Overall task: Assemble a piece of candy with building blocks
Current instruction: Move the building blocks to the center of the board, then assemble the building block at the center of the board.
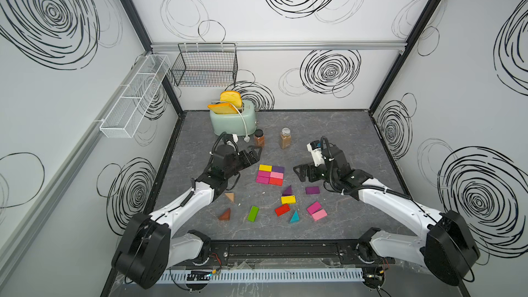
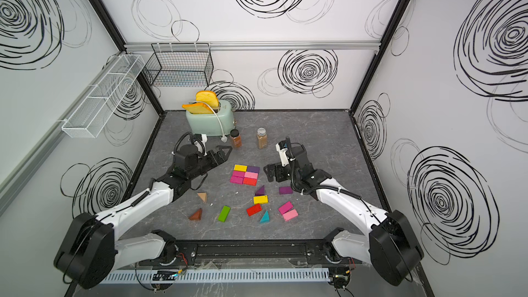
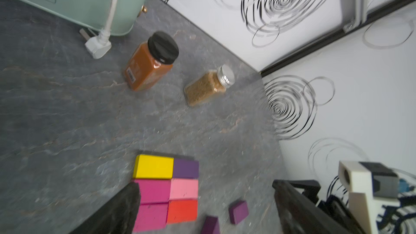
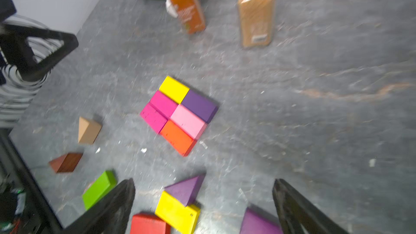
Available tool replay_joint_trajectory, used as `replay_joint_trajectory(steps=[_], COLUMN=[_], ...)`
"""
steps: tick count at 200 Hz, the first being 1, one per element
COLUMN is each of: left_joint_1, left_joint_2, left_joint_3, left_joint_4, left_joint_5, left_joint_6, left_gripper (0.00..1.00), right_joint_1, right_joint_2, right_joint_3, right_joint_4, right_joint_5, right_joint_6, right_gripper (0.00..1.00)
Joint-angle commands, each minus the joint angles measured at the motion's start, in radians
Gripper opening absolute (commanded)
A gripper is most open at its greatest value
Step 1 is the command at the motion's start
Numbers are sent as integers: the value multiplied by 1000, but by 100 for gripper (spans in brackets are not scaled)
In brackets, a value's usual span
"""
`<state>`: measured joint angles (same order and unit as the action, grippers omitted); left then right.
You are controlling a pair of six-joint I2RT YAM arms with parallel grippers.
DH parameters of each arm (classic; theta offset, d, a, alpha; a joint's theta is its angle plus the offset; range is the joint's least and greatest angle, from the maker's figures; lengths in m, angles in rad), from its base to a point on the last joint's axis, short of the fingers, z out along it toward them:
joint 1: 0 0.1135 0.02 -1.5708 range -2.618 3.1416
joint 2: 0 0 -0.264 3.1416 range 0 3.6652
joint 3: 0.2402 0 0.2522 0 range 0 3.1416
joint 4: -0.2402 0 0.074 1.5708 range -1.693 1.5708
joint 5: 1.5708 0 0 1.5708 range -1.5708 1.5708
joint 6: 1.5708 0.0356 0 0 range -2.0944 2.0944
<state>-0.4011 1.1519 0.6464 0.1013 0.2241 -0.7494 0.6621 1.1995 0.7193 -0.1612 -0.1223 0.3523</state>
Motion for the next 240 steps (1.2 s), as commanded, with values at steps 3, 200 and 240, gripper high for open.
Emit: replay_joint_trajectory(steps=[3,200,240], left_joint_1=[-73,-76,-65], left_joint_2=[-86,44,70], left_joint_3=[-41,-38,-74], left_joint_4=[-428,-624,-566], left_joint_5=[8,-433,-402], left_joint_6=[176,18,3], left_gripper=[99,98,100], right_joint_1=[24,-24,-78], right_joint_2=[-8,12,1], right_joint_3=[-53,-75,-73], right_joint_4=[-54,60,58], right_joint_5=[7,-198,-229], right_joint_6=[56,-90,-122], right_gripper=[99,99,99])
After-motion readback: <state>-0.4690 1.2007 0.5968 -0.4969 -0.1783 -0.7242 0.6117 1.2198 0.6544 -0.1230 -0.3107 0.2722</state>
